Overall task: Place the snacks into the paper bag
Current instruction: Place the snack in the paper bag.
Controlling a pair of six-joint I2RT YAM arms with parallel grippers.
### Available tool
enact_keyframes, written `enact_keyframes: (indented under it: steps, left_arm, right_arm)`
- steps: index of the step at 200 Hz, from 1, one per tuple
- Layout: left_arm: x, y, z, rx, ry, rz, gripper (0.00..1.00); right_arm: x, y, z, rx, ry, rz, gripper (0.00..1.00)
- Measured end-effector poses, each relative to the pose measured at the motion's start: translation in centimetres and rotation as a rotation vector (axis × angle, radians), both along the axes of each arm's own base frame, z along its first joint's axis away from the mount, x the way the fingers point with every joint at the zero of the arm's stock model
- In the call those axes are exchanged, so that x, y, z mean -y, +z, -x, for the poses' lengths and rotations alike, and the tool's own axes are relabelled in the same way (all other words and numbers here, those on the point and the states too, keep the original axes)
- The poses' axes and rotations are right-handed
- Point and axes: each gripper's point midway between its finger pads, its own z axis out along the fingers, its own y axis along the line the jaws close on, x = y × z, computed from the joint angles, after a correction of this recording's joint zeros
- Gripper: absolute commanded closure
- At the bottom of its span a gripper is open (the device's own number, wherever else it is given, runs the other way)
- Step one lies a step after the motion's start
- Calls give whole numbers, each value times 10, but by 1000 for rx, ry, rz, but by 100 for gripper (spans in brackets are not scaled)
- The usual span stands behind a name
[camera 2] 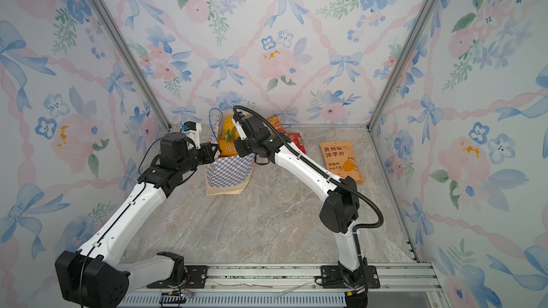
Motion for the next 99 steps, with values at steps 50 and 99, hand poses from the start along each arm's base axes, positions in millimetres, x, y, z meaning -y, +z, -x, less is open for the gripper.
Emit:
enact_keyframes:
  steps: [50, 99]
  left_arm:
    - [0, 0, 0, -2, -1, 0, 100]
    - [1, -4, -2, -10, -1, -2, 100]
  right_arm:
    - [11, 9, 17, -46, 6, -2, 94]
    - [12, 39, 32, -43, 38, -75, 56]
